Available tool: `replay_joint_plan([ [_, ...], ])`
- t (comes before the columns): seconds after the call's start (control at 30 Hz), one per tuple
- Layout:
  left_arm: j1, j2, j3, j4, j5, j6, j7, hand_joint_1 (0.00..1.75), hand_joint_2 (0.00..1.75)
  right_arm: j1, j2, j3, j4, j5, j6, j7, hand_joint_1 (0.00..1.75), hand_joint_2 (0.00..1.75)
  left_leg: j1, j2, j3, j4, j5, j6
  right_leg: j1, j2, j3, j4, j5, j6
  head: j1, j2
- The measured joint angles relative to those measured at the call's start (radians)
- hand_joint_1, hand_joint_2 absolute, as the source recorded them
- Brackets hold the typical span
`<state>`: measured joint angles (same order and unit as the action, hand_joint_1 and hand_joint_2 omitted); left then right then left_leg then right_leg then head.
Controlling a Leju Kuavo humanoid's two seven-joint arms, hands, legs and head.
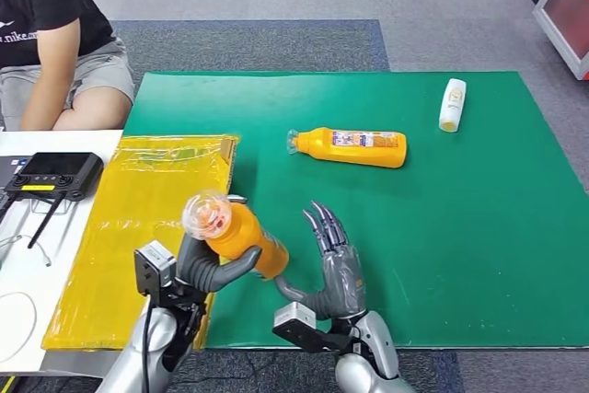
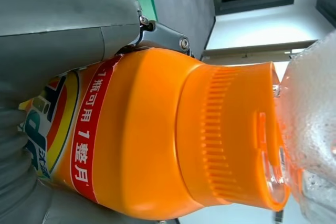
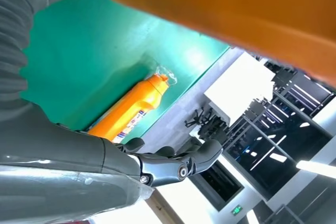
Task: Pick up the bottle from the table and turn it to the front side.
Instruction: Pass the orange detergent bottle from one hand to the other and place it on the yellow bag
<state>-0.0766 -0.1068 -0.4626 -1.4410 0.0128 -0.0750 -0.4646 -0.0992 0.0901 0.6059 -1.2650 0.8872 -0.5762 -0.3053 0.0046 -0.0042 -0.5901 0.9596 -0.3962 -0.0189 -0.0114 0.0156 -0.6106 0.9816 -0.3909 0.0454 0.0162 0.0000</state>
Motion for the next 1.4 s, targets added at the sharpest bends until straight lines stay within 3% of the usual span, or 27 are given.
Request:
replay_joint_plan([
  [0.1,0.008,0.008,0.009,-0.001,-0.021,0.014,0.0,1.75,1.75,0.0,0.003,-0.001,0.0,-0.008,-0.001,0.0,0.0,1.75,0.0,0.0,0.0,0.0,0.0,0.0,0.0,0.0,0.0,0.0,0.0,0.0,0.0,0.0],
  [0.23,0.014,0.018,0.019,-0.007,-0.047,0.031,-0.002,1.75,1.75,0.0,0.007,-0.005,0.001,-0.019,0.0,0.0,0.0,0.0,0.0,0.0,0.0,0.0,0.0,0.0,0.0,0.0,0.0,0.0,0.0,0.0,0.0,0.0],
  [0.47,0.023,0.048,0.041,-0.028,-0.204,0.084,-0.002,1.75,1.75,0.003,0.012,-0.015,0.004,-0.041,0.009,-0.001,0.0,0.0,0.0,0.0,0.0,0.0,0.0,0.0,0.0,0.0,0.0,0.0,0.0,0.0,0.0,0.0],
  [0.7,0.043,0.136,0.069,-0.032,-0.352,0.075,0.033,1.75,1.75,0.023,0.013,-0.029,0.004,-0.058,0.015,0.008,0.0,0.0,0.0,0.0,0.0,0.0,0.0,0.0,0.0,0.0,0.0,0.0,0.0,0.0,0.0,0.0],
  [0.87,0.049,0.18,0.09,-0.036,-0.404,0.066,0.04,1.75,1.75,0.037,0.016,-0.042,0.004,-0.155,0.069,-0.023,0.0,0.0,0.0,0.0,0.001,0.0,-0.001,-0.001,0.0,0.0,0.001,0.0,-0.001,-0.001,0.0,0.0],
  [1.4,0.058,0.198,0.121,-0.042,-0.473,0.103,0.055,1.75,1.75,0.064,0.018,-0.062,0.004,-0.224,0.131,-0.035,0.0,0.0,0.003,0.0,0.005,0.0,0.0,-0.006,0.003,0.001,0.003,0.001,0.002,-0.006,0.0,0.0],
])
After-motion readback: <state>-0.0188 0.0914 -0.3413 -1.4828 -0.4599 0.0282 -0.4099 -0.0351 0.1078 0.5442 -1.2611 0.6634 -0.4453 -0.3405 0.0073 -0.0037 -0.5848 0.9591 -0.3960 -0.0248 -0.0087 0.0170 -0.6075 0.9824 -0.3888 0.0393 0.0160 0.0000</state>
